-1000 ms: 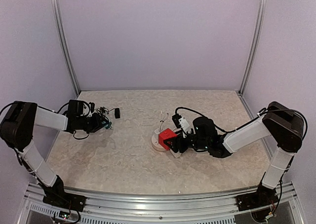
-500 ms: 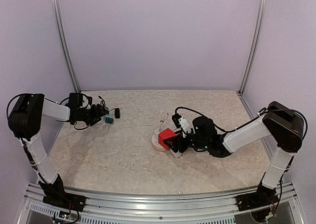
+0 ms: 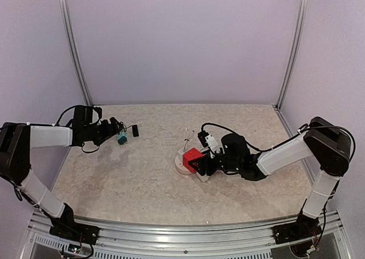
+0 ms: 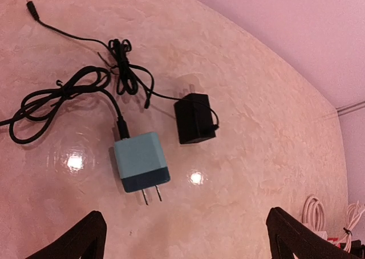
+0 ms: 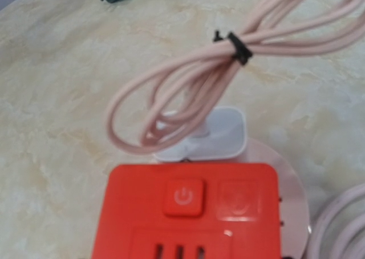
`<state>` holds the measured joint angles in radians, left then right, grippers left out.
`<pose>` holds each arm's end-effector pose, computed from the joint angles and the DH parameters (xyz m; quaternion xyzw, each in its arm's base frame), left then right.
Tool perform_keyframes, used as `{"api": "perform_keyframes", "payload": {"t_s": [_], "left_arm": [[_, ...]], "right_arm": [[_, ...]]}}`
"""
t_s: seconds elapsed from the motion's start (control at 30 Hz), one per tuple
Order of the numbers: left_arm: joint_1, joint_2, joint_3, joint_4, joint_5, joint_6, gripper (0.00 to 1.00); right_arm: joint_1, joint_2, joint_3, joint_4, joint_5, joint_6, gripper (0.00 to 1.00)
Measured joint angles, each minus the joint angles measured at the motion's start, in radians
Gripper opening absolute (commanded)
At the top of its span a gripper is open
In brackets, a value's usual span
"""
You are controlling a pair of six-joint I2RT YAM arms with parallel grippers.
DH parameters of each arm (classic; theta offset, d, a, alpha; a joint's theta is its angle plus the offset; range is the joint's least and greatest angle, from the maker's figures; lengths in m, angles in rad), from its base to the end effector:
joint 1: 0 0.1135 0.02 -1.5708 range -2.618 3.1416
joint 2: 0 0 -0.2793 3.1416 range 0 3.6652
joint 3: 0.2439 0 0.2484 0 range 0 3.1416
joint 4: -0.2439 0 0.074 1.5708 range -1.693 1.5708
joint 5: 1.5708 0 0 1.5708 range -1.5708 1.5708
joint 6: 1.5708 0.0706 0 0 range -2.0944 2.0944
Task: Pull the plug off the socket
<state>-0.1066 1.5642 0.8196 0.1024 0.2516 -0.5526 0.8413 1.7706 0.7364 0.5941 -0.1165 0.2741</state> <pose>0.3462 -0.0547 0.1883 -0.1414 0.8775 -0.2499 0.3840 0.2476 0.2892 0.1493 -0.2658 0.8006 0.3247 0.4278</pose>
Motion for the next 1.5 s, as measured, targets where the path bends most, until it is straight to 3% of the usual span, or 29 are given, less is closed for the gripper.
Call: {"api": "perform_keyframes", "payload": {"t_s": [0.27, 0.57, 0.83, 1.3, 1.4, 1.5], "left_arm": [[-0.306, -0.216, -0.081, -0.024, -0.089, 0.049, 0.99], [-0.558, -0.148, -0.067, -0.027, -0.119, 0.138, 0.89], [-0.606, 0.014, 0.03, -0.021, -0.059, 0.274, 0.89], [-0.558, -0.075, -0.072, 0.032, 0.051, 0.311, 0.99], [-0.547, -0.127, -0.118, 0.065, 0.079, 0.318, 0.99], [-0.542, -0.165, -0.151, 0.093, 0.085, 0.323, 0.99]], "right_arm": [[0.0, -0.042, 0.009, -0.109, -0.002, 0.016, 0.87], [-0.029, -0.164, 0.008, -0.193, -0.003, 0.01, 0.83], [-0.035, -0.123, 0.073, -0.309, -0.075, -0.059, 0.82], [-0.035, 0.006, 0.322, -0.533, -0.135, -0.178, 0.8], [-0.035, 0.021, 0.339, -0.575, -0.143, -0.198, 0.75], [-0.039, 0.037, 0.362, -0.603, -0.158, -0.218, 0.63]]}}
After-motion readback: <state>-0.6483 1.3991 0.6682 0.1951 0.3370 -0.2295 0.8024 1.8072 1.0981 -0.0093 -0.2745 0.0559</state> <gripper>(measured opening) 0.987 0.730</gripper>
